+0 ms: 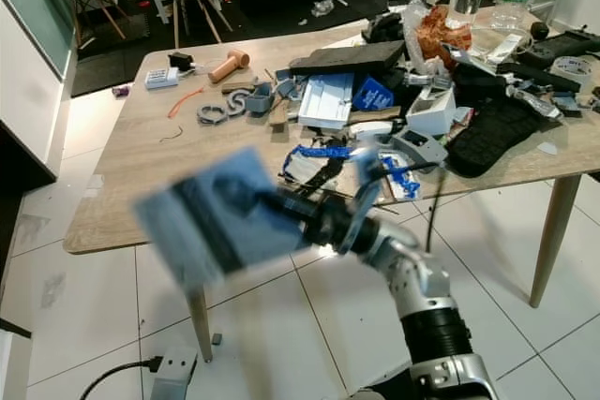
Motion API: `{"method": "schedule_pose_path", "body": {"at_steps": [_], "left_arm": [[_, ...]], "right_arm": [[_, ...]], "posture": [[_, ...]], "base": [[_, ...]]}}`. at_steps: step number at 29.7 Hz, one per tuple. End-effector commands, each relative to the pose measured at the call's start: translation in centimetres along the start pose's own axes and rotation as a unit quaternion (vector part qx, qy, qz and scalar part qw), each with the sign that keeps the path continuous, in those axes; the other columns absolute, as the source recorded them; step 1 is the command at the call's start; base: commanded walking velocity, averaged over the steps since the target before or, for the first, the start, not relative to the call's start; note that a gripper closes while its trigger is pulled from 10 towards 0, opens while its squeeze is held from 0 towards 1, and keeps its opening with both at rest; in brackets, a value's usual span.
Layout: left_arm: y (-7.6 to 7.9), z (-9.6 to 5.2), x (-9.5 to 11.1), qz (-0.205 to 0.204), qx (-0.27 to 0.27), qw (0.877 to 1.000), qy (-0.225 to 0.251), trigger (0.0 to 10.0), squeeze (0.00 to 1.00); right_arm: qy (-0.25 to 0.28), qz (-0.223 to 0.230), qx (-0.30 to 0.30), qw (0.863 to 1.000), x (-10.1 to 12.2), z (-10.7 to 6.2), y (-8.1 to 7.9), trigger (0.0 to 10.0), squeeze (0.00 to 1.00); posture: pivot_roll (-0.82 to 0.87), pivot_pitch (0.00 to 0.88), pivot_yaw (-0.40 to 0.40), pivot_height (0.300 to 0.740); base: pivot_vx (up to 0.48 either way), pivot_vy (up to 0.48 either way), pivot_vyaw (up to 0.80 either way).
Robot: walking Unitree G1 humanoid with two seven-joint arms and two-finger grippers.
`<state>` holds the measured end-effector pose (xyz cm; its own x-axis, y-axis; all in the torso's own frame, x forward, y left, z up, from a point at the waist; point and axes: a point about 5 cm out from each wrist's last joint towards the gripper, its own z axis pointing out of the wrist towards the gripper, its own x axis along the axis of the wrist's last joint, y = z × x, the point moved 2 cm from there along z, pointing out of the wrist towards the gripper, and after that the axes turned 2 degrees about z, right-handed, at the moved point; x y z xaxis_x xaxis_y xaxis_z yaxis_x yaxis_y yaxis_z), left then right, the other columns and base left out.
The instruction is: Picking trash to rubbish bin
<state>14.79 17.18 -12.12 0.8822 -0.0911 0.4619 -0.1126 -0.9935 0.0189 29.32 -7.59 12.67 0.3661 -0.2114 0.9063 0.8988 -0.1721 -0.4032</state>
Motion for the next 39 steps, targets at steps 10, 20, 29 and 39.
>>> {"method": "schedule_pose_path", "body": {"at_steps": [10,20,29,39], "left_arm": [[-0.7,-0.2,-0.8,0.008,0.014,1.0,-0.016,10.0,0.0],[-0.7,-0.2,-1.0,0.007,0.018,1.0,-0.022,10.0,0.0],[-0.3,-0.1,-1.1,-0.031,0.032,0.999,-0.017,10.0,0.0],[1.0,-0.2,-2.5,-0.084,0.042,0.995,-0.03,10.0,0.0]], "right_arm": [[-0.269,-0.053,-0.131,0.953,-7.5,-3.0,3.3,10.0,0.0],[-0.459,-0.07,-0.326,0.824,-14.4,-9.7,5.9,10.0,0.0],[-0.536,-0.005,-0.484,0.692,-21.4,-19.9,1.6,10.0,0.0],[-0.609,0.001,-0.477,0.635,-23.8,-24.5,-1.9,10.0,0.0]], "posture": [[-0.12,0.033,0.079,0.74],[-0.13,0.027,0.074,0.74],[-0.15,0.029,-0.032,0.74],[-0.12,0.054,-0.072,0.74]], "base": [[0.0,0.0,0.0],[0.0,0.0,0.0],[0.0,0.0,0.0],[0.0,0.0,0.0]]}}
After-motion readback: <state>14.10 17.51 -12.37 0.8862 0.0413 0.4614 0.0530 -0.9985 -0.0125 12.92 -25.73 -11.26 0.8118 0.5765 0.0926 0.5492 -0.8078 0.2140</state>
